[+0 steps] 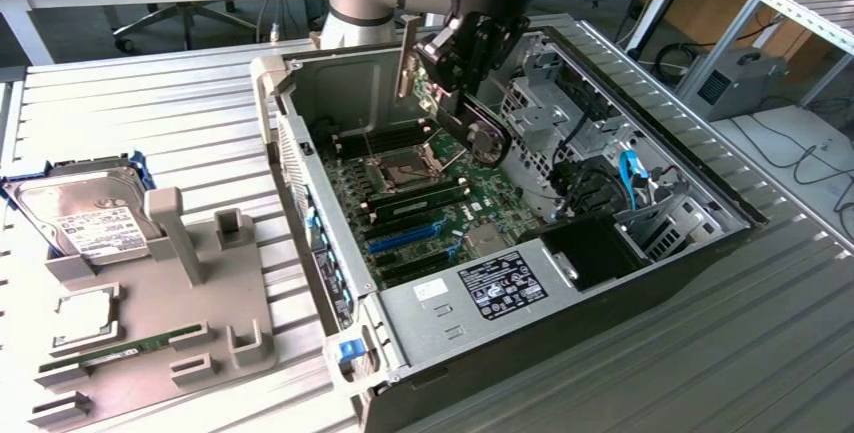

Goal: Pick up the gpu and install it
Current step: 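Insert the gpu into the slot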

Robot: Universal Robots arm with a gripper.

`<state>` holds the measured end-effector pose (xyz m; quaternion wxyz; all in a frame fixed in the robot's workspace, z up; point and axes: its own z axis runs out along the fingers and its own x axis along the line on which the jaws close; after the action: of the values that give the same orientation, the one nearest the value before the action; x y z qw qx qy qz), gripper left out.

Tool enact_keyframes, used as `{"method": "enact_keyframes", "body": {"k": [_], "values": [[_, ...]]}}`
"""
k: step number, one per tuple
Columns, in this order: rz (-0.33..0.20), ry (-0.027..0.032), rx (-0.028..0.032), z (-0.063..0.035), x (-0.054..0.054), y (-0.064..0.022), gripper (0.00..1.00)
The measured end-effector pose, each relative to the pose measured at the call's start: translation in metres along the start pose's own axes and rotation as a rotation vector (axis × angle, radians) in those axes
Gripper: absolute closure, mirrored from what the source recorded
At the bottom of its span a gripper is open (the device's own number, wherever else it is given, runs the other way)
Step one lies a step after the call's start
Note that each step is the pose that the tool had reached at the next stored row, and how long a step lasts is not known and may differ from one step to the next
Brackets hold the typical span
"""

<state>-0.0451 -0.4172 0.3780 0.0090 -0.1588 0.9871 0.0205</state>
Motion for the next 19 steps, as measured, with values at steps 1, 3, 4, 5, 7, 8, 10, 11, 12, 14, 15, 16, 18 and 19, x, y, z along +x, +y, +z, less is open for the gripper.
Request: {"method": "enact_keyframes", "body": {"k": [1, 3, 4, 5, 7, 8, 10, 11, 12, 14, 15, 16, 18, 19], "values": [[-0.002, 0.0002, 0.0000, 0.0000, 0.0000, 0.0000, 0.74], [-0.010, 0.0005, -0.0002, 0.0000, 0.0000, 0.0000, 0.74], [-0.014, 0.0006, -0.0003, 0.0000, 0.0000, 0.0000, 0.74], [-0.019, 0.0008, -0.0004, 0.0000, 0.0000, 0.0000, 0.74], [-0.026, 0.0009, -0.0007, 0.0000, 0.0000, 0.0000, 0.74], [-0.029, 0.0010, -0.0008, 0.0000, 0.0000, 0.0000, 0.74], [-0.034, 0.0012, -0.0009, 0.0000, 0.0000, 0.0000, 0.74], [-0.038, 0.0014, -0.0010, 0.0000, 0.0000, 0.0000, 0.74], [-0.040, 0.0015, -0.0010, 0.0000, 0.0000, 0.0000, 0.74], [-0.047, 0.0018, -0.0011, 0.0000, 0.0000, 0.0000, 0.74], [-0.050, 0.0019, -0.0012, 0.0000, 0.0000, 0.0000, 0.74], [-0.052, 0.0021, -0.0012, 0.0000, 0.0000, 0.0000, 0.74], [-0.061, 0.0023, -0.0016, 0.0000, 0.0000, 0.0000, 0.74], [-0.065, 0.0024, -0.0016, 0.0000, 0.0000, 0.0000, 0.74]]}}
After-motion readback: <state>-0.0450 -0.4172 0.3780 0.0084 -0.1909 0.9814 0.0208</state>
